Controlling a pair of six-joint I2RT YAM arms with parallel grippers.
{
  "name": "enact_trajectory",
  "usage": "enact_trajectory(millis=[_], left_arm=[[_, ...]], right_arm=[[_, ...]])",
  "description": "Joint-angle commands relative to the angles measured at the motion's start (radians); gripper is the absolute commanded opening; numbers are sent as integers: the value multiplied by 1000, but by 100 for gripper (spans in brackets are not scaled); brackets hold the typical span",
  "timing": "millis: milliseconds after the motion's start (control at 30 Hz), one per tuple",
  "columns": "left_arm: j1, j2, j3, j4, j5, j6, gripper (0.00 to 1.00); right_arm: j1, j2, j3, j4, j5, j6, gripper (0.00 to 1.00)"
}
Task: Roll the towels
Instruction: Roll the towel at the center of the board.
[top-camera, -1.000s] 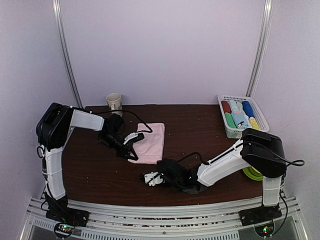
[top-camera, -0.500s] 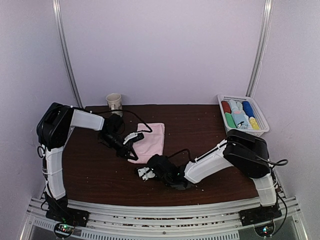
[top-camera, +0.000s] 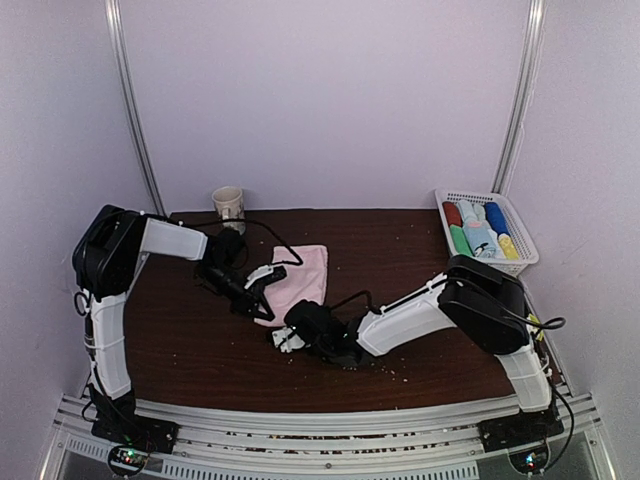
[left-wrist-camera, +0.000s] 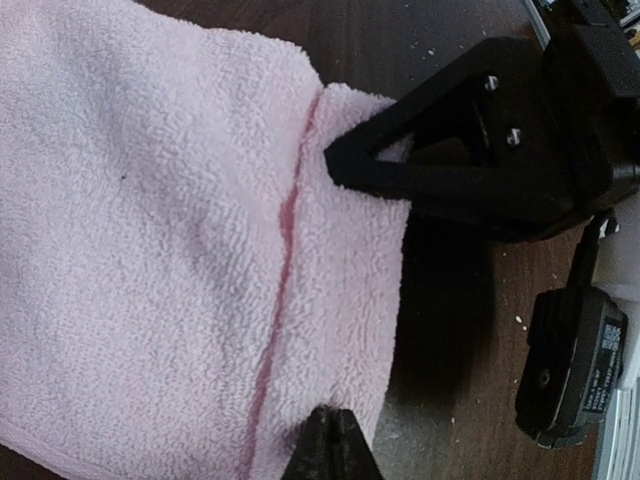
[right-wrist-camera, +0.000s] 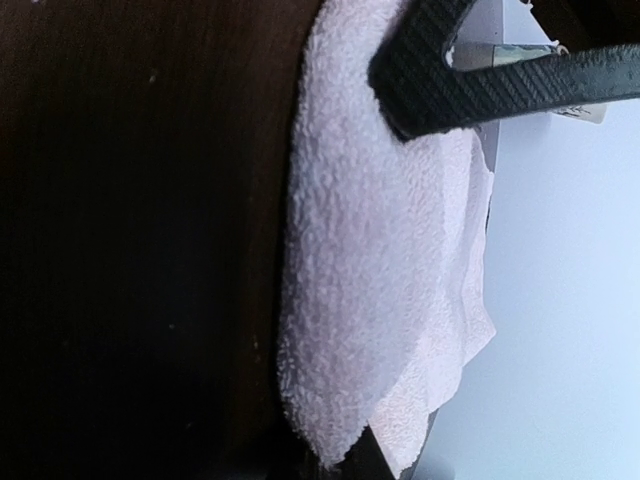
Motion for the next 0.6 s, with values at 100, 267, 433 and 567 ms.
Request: enact_trajectory(millis=[100,267,433,567], left_arm=[[23,-137,-53,-62,-114,70,40],[27,-290,-133,-8,-140,126,52],[29,-447,-322,172,-157,201,57],[26,-573,-493,338,-179,280,60]], right_arm=[[-9,-20,5,-236,-150,110,0],[-10,-71,13,-314,-258,183,0],[-25,-101,21,-378,-380,272,0],[-51,-111,41,-444,-497,345,0]])
